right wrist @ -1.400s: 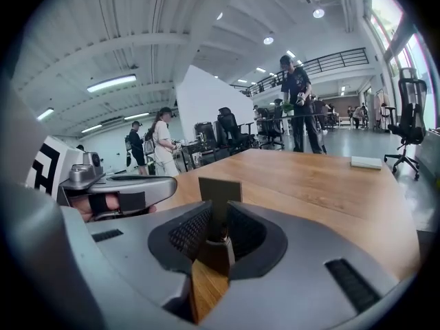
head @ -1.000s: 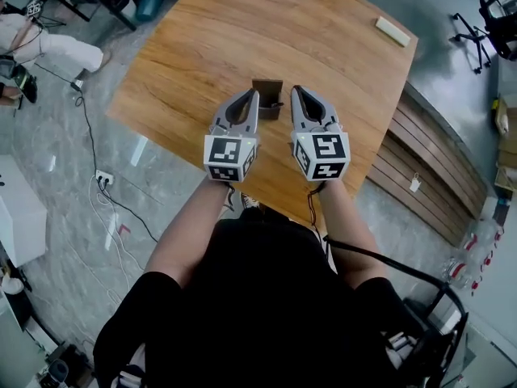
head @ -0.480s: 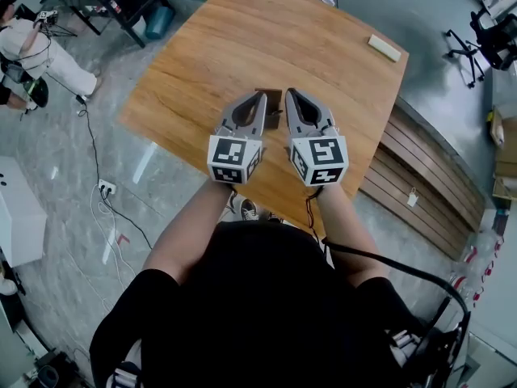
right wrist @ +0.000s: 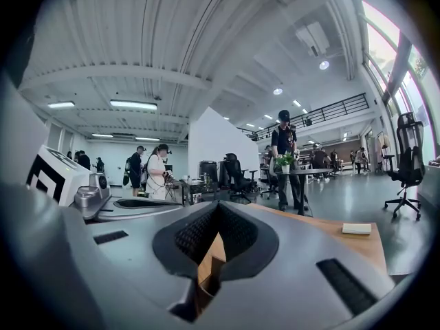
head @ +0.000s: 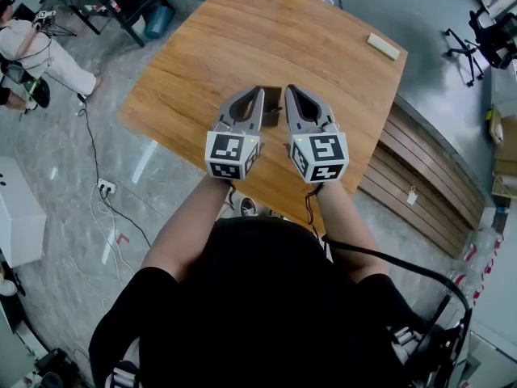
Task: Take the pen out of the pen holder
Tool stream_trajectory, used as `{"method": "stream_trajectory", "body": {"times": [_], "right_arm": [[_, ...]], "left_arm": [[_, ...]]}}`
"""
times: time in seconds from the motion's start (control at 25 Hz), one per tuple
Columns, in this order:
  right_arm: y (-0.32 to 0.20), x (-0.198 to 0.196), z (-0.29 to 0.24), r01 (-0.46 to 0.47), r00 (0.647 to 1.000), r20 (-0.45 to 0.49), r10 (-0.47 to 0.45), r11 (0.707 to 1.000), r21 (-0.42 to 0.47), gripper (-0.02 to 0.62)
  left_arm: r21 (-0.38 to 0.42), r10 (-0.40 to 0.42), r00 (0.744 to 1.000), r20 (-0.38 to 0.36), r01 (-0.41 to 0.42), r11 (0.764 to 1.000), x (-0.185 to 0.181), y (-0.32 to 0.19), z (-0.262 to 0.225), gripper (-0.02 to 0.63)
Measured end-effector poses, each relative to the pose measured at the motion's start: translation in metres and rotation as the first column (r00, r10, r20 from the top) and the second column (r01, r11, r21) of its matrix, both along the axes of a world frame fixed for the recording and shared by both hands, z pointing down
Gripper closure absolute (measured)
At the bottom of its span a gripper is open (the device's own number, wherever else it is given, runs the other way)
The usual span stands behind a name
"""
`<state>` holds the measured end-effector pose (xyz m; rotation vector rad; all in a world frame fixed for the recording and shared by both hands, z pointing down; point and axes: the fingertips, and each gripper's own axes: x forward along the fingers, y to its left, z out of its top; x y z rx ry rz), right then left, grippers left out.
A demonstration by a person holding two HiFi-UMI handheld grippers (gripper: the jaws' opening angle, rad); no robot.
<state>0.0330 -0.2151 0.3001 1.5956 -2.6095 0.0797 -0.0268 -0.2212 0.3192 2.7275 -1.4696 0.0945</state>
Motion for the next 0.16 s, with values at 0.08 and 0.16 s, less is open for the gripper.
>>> {"method": "stream_trajectory", "body": {"times": [0.08,0.16], "right_arm": [[-0.0014,0.0005,-0.0001,-0.002,1.000,0.001,0.002,1.000,0.001,0.581],[-0.0027,0.0007,-0.0002,-0.004,1.000,0.002,0.004,1.000,0.002,0.581]], "left_arm": [[-0.001,-0.002,1.000,-0.002,0.002,1.000,-0.0004,-0.0012,0.0001,0.606],[-0.002,-0.002,1.000,-0.004,0.002,1.000,-0.0011,-0.0023,0.0003,0.606]]}}
